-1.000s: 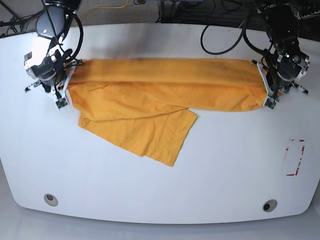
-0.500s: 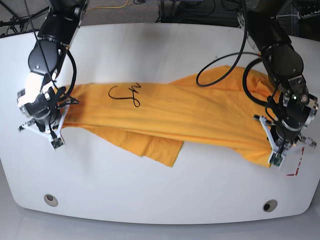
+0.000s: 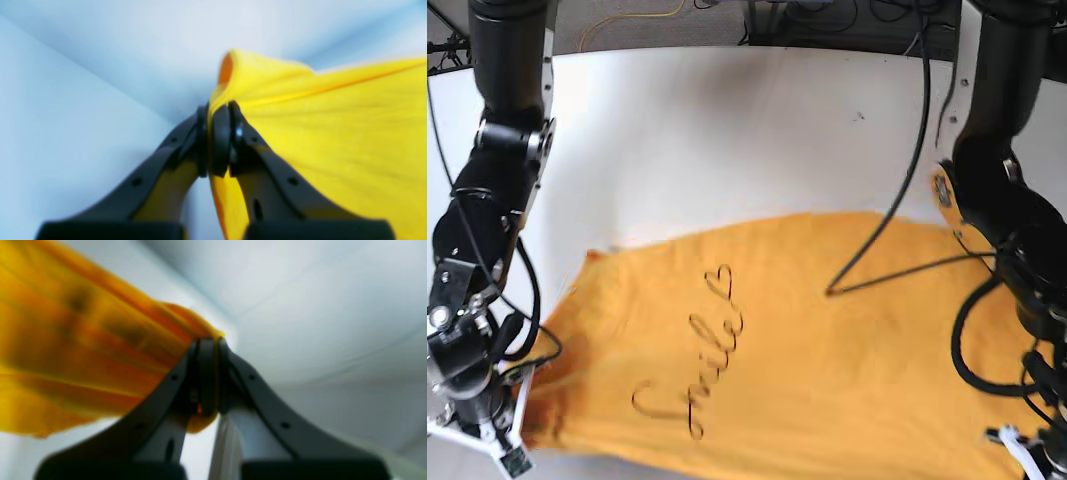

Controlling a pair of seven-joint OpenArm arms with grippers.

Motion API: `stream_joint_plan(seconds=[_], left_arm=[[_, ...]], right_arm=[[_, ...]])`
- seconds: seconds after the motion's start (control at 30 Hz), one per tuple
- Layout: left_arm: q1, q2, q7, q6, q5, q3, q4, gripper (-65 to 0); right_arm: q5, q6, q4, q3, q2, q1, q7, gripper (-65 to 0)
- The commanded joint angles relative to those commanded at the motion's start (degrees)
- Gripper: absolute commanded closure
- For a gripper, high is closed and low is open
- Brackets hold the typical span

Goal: Fold the T-shirt properly
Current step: 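Lower the shirt with both grippers, then lift and swing it once more, then lay the shirt flat with both grippers, holding its edge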

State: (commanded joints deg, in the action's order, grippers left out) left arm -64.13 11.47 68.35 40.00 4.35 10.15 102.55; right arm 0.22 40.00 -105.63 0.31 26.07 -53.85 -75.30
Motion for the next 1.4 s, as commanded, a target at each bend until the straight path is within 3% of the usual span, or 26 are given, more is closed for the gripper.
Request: stream_joint_plan(seconds=[0.23,0.43,0.6,0.8,0.87,1.0,1.23,1.4], left_arm=[[-15.5,0.7,-0.1,0.0,-0.1,-0.2,-9.3,0.0],[-15.9,0.7,0.0,0.0,-0.4,-0.1,-9.1,0.0],[-7.4,0.8,0.1,0.0,-0.4,0.1,-2.7,0.0],[7.6,0.8,0.3,0.0,-0.3,0.1,8.7,0.0],[12.6,0.7,0.3,0.0,-0.3,0.1,11.0,0.0],[25.5,0.5,0.1,0.0,-0.4,3.1,12.1,0.0],[42.5,-0.6,0.0,0.0,-0.5,7.0,12.2,0.0],[52.9,-0.9,-0.1,0.0,-0.5,7.0,12.0,0.0]], right_arm=[[0.1,0.00,-0.3,-6.9,4.6,-12.8,-0.1,0.0],[0.4,0.00,-3.0,-7.1,6.6,-13.2,-1.5,0.0],[0.2,0.00,-7.7,-5.0,9.0,-5.2,-1.8,0.0],[0.5,0.00,-11.3,4.8,9.1,10.9,-1.9,0.0],[0.5,0.00,-11.3,8.0,8.1,14.9,-1.9,0.0],[0.4,0.00,-11.3,15.5,1.9,25.8,-1.8,0.0],[0.4,0.00,-11.3,21.3,-4.8,39.6,-1.1,0.0],[0.0,0.00,-11.2,24.2,-10.7,48.1,2.8,0.0]])
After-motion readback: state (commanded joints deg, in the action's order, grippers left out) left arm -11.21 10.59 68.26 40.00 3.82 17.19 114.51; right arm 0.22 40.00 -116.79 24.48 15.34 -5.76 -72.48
